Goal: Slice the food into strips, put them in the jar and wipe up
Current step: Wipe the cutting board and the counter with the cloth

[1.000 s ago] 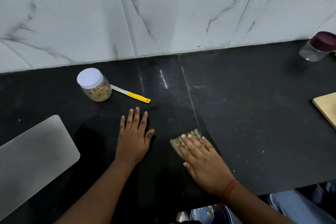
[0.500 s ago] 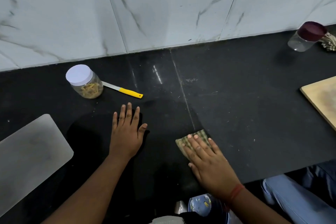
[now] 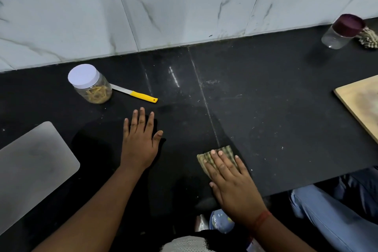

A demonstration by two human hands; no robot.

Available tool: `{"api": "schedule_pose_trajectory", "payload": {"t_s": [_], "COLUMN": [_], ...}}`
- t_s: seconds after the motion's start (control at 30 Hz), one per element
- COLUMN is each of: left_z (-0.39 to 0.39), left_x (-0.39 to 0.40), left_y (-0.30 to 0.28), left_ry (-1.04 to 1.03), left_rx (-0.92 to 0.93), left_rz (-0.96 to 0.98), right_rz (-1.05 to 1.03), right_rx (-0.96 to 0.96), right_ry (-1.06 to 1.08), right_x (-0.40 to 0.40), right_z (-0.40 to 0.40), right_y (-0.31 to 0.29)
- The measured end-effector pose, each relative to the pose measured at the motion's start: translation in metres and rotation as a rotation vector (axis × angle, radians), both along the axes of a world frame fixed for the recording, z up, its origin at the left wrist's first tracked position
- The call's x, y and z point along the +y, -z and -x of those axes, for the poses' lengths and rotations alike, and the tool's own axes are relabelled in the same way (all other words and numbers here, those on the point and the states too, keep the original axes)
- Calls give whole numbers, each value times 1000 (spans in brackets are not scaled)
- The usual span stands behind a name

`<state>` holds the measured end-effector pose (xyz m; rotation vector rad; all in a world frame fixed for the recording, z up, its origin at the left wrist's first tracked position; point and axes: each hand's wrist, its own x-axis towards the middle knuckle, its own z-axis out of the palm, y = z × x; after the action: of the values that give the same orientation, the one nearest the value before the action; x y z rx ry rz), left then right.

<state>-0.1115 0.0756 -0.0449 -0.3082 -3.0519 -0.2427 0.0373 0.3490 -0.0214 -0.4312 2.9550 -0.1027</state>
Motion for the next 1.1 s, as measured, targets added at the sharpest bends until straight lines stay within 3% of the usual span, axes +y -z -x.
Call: {"api": "schedule_pose_trajectory", "payload": {"t_s": [0.07, 0.2, 0.3, 0.43, 0.53, 0.63, 0.77, 0.9, 1.0, 1.1], "left_z": [-1, -1, -3, -8, -13, -17, -21, -23, -25, -23], "left_x": [0, 1, 3, 11, 18, 22, 22, 22, 21, 16], "left_y": [0, 0, 0, -3, -5, -6, -4, -1, 1, 1], "left_ry": [-3, 22, 26, 57, 69, 93, 64, 76, 62, 48], "left_rx": [6, 18, 35, 38, 37, 27, 7, -4, -8, -7], "left_rz": [7, 34, 39, 25, 35, 44, 48, 37, 31, 21], "right_rz": [7, 2, 30, 16, 31, 12, 27, 103, 206, 65], "right_rx": [-10, 9, -4, 15, -10, 9, -11, 19, 95, 133], "right_ry": [107, 49, 139, 35, 153, 0, 106, -10, 180, 423], "right_x": [-5, -5, -12, -14, -13, -11, -5, -1, 10, 4], "right_z": [2, -1, -1, -2, 0, -5, 2, 5, 17, 19], "right_y": [-1, 1, -1, 0, -3, -1, -4, -6, -11, -11]}}
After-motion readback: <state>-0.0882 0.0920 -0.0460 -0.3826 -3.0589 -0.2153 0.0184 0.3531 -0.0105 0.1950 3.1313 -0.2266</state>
